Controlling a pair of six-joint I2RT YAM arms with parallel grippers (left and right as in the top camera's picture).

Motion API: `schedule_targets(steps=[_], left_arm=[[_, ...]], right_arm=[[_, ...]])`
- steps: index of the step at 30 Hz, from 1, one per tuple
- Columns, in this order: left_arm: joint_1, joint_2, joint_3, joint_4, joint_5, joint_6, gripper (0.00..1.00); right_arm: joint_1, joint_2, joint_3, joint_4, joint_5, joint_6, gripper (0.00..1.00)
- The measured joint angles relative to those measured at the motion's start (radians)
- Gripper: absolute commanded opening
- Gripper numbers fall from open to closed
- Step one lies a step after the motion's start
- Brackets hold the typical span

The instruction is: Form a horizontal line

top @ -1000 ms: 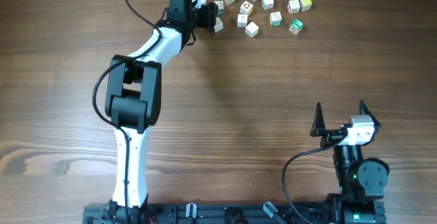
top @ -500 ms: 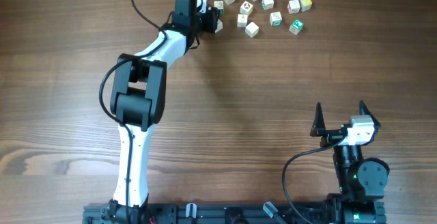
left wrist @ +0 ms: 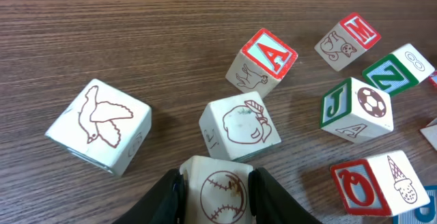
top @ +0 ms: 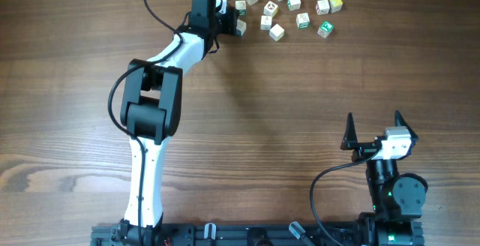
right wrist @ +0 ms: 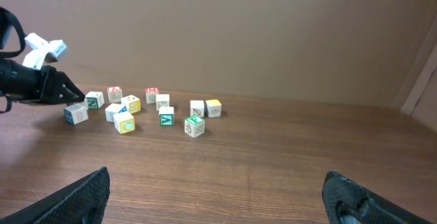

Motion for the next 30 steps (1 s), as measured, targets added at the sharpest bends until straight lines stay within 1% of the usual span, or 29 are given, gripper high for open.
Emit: schedule_targets(steps=[5, 9, 10, 11, 12, 14, 16, 19, 24, 30], left_arm=[[0.017, -0.031, 0.0, -0.05, -0.001, 0.0, 0.3], [0.037, -0.071, 0.0, -0.096, -0.001, 0.0, 0.3], [0.04, -0.078, 0.0, -0.109, -0.001, 0.0, 0.33], [0.044, -0.086, 0.0, -0.121, -0.001, 0.0, 0.38], [0.046, -0.09, 0.0, -0.13, -0.002, 0.002, 0.46], [0.047, -0.098, 0.0, -0.149, -0.005, 0.001, 0.59], [0.047, -0.099, 0.0, -0.166, -0.005, 0.007, 0.65], [0.043, -0.099, 0.0, -0.18, -0.004, 0.005, 0.65], [0.035, -0.099, 0.0, -0.179, -0.004, 0.005, 0.6], [0.019, -0.099, 0.0, -0.153, -0.005, 0.006, 0.59]], right_arm=[[0.0, 0.0, 0.0, 0.0, 0.0, 0.0, 1.0], [0.0, 0.0, 0.0, 0.0, 0.0, 0.0, 1.0], [0.0, 0.0, 0.0, 0.0, 0.0, 0.0, 1.0], [0.0, 0.0, 0.0, 0.0, 0.0, 0.0, 1.0], [0.0, 0.0, 0.0, 0.0, 0.0, 0.0, 1.0], [0.0, 0.0, 0.0, 0.0, 0.0, 0.0, 1.0], [0.0, 0.0, 0.0, 0.0, 0.0, 0.0, 1.0], [0.0, 0.0, 0.0, 0.0, 0.0, 0.0, 1.0], [0.0, 0.0, 0.0, 0.0, 0.0, 0.0, 1.0], [0.0, 0.0, 0.0, 0.0, 0.0, 0.0, 1.0]])
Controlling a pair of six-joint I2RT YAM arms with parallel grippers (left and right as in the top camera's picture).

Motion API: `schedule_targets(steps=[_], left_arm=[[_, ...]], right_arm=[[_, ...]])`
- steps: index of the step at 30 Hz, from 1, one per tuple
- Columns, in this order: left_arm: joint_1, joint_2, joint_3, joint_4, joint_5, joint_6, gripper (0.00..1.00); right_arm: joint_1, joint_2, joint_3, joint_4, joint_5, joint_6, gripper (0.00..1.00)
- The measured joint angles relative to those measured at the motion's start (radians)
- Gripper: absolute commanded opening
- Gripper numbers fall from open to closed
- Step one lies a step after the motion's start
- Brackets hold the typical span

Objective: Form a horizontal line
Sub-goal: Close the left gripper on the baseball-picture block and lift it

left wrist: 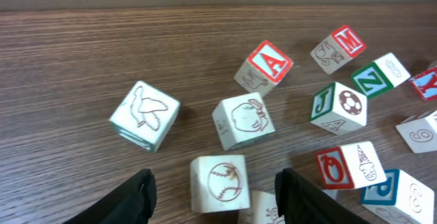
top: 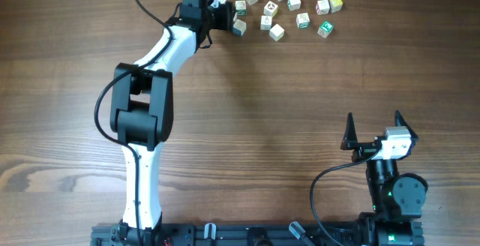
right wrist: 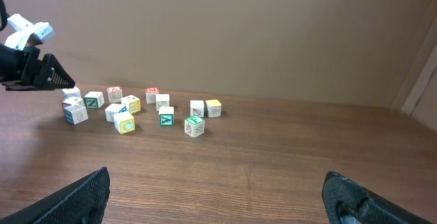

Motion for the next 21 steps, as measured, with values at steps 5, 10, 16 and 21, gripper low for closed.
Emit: schedule_targets(steps=[5, 10, 16, 21], left_arm=[[-0.01, 0.005, 0.0, 0.021, 0.0, 0.0, 0.58], [-0.011, 0.035, 0.0, 0.059, 0.0, 0.0, 0.56], [-0.011, 0.073, 0.0, 0.092, 0.0, 0.0, 0.59], [-0.011, 0.094, 0.001, 0.113, 0.0, -0.002, 0.55]], right_arm=[[0.0, 0.0, 0.0, 0.0, 0.0, 0.0, 1.0], [0.0, 0.0, 0.0, 0.0, 0.0, 0.0, 1.0], [0.0, 0.0, 0.0, 0.0, 0.0, 0.0, 1.0], [0.0, 0.0, 0.0, 0.0, 0.0, 0.0, 1.0]])
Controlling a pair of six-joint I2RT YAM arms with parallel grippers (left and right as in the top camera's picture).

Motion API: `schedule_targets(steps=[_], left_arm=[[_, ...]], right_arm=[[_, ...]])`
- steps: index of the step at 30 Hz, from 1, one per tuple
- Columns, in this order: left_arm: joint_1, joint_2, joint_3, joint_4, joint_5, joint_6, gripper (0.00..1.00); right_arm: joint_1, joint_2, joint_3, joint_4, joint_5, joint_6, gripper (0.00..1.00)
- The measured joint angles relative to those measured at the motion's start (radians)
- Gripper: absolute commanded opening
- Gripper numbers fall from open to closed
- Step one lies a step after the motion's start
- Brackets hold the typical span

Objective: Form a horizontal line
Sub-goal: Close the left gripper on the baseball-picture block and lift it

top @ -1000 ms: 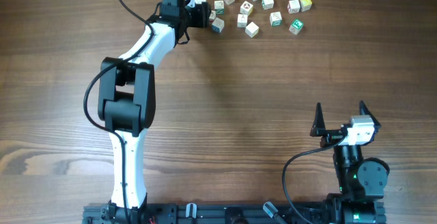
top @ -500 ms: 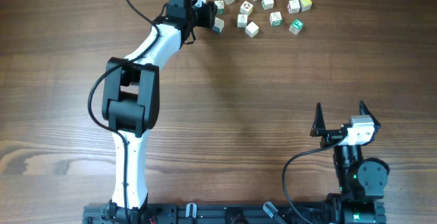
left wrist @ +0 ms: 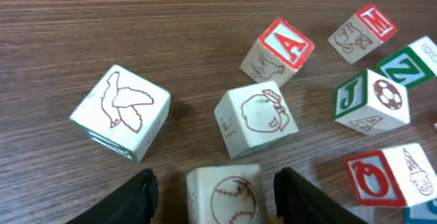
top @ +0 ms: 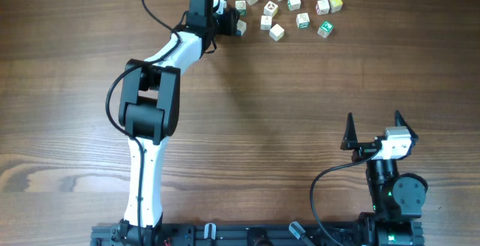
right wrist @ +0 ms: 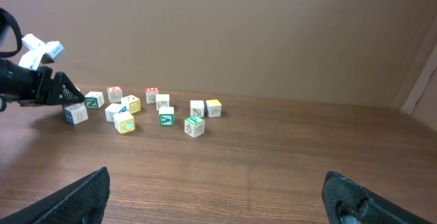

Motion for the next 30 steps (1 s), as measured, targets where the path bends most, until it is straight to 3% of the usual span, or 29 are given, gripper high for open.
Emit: schedule_targets(steps=[7, 13, 26, 27, 30], left_arm=[[0.0, 0.001, 0.002, 0.0, 0.0, -0.001, 0.35], [0.0, 0.003, 0.031, -0.057, 0.0, 0.007, 0.32], [0.0, -0.04, 0.091, -0.358, -0.024, 0.038, 0.34], [0.0, -0.05, 0.091, -0.39, -0.027, 0.04, 0.36], [0.0, -0.068, 0.091, -0.456, -0.035, 0.046, 0.53]], right_arm=[[0.0, 0.0, 0.0, 0.0, 0.0, 0.0, 1.0], [0.0, 0.0, 0.0, 0.0, 0.0, 0.0, 1.0], [0.0, 0.0, 0.0, 0.0, 0.0, 0.0, 1.0], [0.0, 0.0, 0.0, 0.0, 0.0, 0.0, 1.0], [0.0, 0.0, 0.0, 0.0, 0.0, 0.0, 1.0]])
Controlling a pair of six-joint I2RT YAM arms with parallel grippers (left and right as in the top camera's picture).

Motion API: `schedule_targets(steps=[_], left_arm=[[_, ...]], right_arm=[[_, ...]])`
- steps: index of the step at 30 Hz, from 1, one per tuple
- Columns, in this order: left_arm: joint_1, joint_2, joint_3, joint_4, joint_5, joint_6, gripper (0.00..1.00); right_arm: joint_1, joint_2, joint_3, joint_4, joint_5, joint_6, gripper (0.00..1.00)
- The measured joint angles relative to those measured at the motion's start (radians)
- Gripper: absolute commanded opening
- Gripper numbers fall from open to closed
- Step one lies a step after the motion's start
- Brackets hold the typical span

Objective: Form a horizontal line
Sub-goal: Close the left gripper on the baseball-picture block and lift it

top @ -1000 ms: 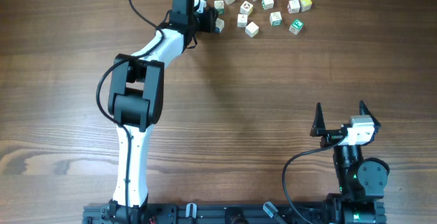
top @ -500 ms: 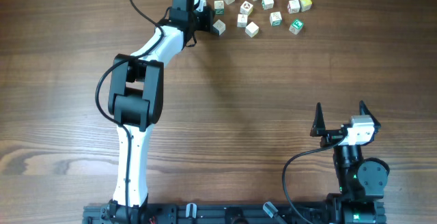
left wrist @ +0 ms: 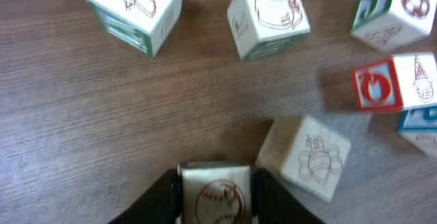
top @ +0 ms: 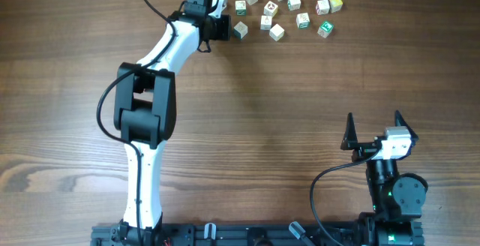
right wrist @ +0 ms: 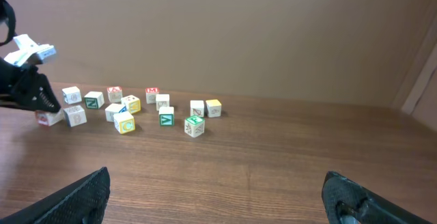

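Several wooden picture-and-letter blocks (top: 277, 31) lie scattered at the table's far edge. My left gripper (top: 218, 27) is at the left end of the cluster, shut on the baseball block (left wrist: 215, 195). Just right of it in the left wrist view lies a plain block with a red drawing (left wrist: 304, 157). Farther off are the bird block (left wrist: 135, 5), the apple block (left wrist: 268, 16) and the red O block (left wrist: 390, 84). My right gripper (top: 373, 136) rests open at the near right, far from the blocks, with nothing between its fingers (right wrist: 75, 200).
In the right wrist view the blocks (right wrist: 166, 116) form a loose band across the far table, with the left arm (right wrist: 27, 87) at its left end. A brown wall stands behind. Bare wooden tabletop (top: 285, 126) stretches between the cluster and the right arm.
The left gripper, open astride the baseball block, is now shut on it. It sits a little back and left of the cluster, and the wrist camera looks more steeply down.
At first the left fingers stood close against the baseball block. Then the gripper was open and drawn back, the block lying free on the table. Later it was open astride the block, and now it is shut on it. The right arm stayed still throughout.
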Motion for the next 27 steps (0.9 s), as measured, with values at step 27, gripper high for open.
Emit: schedule_targets(steps=[27], left_arm=[[0.0, -0.008, 0.0, 0.012, -0.057, 0.043, 0.64]], right_arm=[[0.0, 0.0, 0.0, 0.0, 0.0, 0.0, 1.0]])
